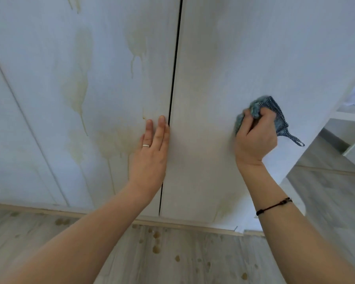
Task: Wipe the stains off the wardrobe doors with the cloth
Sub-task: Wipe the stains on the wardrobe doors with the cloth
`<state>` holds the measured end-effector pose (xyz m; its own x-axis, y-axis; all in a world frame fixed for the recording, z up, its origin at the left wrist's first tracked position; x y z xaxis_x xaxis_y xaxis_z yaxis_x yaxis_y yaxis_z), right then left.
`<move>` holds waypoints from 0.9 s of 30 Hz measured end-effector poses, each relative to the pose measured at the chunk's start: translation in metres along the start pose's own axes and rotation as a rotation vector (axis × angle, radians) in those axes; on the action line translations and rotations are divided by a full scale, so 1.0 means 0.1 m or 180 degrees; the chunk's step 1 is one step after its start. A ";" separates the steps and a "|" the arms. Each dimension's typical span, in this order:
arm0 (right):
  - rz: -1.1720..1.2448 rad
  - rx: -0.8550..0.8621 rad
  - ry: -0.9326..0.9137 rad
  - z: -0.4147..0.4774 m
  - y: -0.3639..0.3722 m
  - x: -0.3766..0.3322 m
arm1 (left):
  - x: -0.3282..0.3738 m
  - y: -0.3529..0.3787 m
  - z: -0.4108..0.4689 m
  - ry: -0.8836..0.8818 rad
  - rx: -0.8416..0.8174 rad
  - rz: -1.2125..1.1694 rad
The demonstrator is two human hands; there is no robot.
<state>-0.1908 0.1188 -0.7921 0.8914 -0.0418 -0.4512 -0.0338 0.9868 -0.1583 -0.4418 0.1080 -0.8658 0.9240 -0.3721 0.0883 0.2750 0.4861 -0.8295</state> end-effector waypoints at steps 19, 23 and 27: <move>0.0514 -0.0358 -0.0485 -0.14 0.04 -1.08 | -0.06 -0.13 0.00 -0.0064 -0.0254 -0.0466; 0.0538 -0.0329 -0.0647 -0.23 0.05 -1.35 | -0.05 -0.16 -0.03 0.0040 -0.0226 -0.0440; 0.0617 -0.0730 -0.2520 -1.32 0.21 -0.88 | -0.02 -0.18 -0.06 -0.0061 -0.0278 -0.0197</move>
<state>-0.3300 0.1222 -0.8717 0.9109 0.3311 0.2461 -0.2334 0.9055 -0.3543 -0.4502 0.0949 -0.8547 0.9111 -0.3836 0.1508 0.3084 0.3916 -0.8669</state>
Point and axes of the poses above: each hand's wrist, its own z-axis towards the middle knuckle, its own y-axis out of the palm, x = y × z, the point moved 4 cm from there along z, towards the middle knuckle, and after that the axes turned 13 degrees about -z, right-handed, at the moved point
